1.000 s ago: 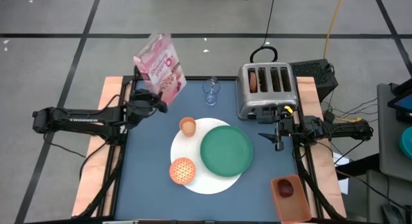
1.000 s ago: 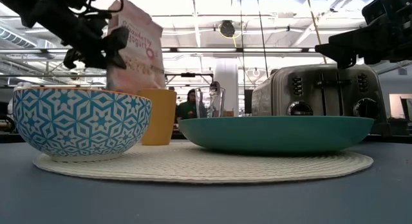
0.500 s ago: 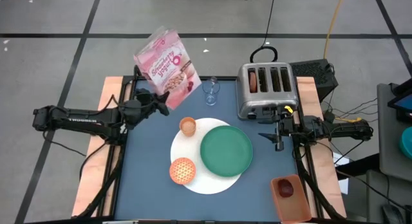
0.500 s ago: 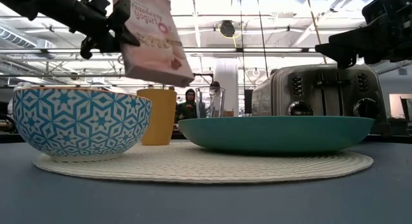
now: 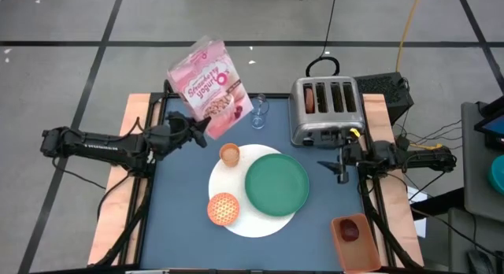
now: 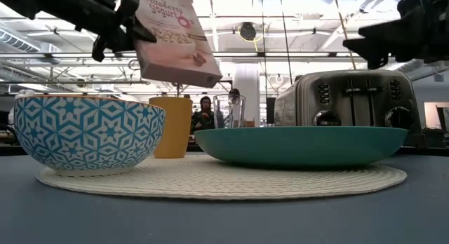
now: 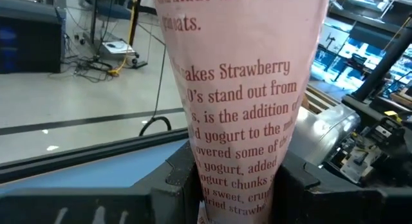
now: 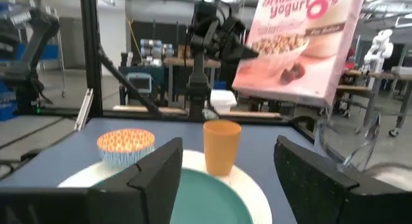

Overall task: Arrange a breakfast setting
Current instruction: Pour the cereal from the orange cereal box into the orange bowl

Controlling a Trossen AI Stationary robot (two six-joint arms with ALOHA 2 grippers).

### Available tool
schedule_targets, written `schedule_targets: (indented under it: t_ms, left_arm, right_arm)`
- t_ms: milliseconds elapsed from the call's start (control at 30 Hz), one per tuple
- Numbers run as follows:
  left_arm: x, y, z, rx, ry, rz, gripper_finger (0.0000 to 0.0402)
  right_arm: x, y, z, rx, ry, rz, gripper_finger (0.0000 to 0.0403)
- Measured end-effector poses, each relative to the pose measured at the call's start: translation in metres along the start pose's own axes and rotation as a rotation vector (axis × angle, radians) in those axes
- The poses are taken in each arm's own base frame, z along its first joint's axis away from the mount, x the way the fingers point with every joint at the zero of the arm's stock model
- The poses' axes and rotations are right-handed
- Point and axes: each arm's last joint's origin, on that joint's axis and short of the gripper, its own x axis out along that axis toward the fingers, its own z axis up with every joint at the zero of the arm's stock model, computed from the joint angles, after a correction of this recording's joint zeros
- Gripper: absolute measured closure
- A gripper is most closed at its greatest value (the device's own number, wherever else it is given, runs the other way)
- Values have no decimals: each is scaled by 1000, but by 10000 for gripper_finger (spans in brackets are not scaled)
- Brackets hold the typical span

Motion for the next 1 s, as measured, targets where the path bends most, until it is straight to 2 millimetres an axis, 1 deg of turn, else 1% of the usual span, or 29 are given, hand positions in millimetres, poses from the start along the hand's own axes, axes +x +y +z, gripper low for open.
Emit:
schedule_targets:
  t_ms: [100,200,300,700,867,1000]
  left_arm:
    - [0,-1,-1,1,3,-6,277]
    - [-1,-2,-1,3,5,-10,277]
    - [-1,-2,-1,3,6,-12,277]
    - [-1,-2,-1,-28,2,-14,277]
    - [-1,-2,0,-29,0,-14,277]
    - [-1,-2,0,-29,-2,-15,277]
  right_arm:
    - [0,0,5,8,-50,3,136]
    - [-1,2,9,38,-94,102,112]
    - [-1,3,15,60,-154,132,98]
    - [-1,3,14,60,-151,131,94]
    - [-1,2,14,109,-148,106,88]
    - [-1,2,14,111,-148,105,89]
